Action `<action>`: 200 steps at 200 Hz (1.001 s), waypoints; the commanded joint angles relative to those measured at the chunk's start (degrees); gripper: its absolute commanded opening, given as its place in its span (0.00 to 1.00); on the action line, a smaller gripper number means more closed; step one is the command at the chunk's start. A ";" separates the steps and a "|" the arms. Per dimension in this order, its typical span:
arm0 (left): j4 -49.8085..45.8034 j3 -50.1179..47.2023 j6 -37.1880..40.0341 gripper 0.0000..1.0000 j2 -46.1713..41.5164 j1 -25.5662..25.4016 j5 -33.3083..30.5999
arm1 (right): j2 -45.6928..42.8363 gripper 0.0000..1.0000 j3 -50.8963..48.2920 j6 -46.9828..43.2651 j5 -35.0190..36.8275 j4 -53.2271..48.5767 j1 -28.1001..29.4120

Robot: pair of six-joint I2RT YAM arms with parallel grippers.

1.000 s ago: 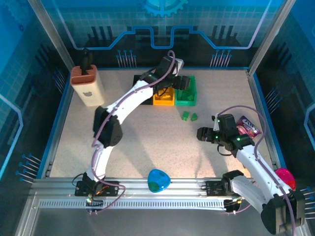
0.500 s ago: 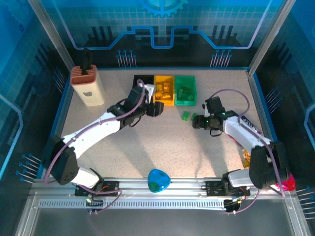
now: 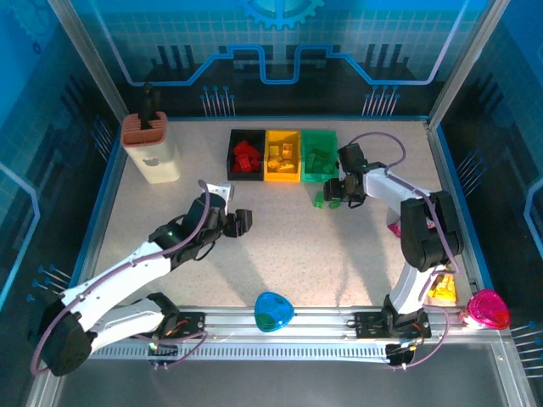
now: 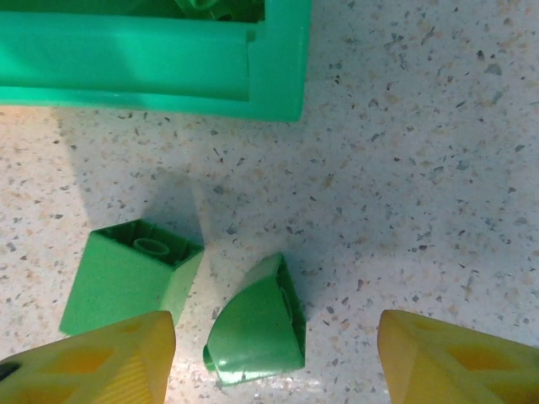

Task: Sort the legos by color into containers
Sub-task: Pick up the lego from the middle-right of the table.

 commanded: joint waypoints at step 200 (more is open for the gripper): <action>-4.03 -10.72 -6.39 0.59 -12.71 -1.72 -3.30 | -2.65 0.31 8.43 -0.07 4.69 -7.38 5.99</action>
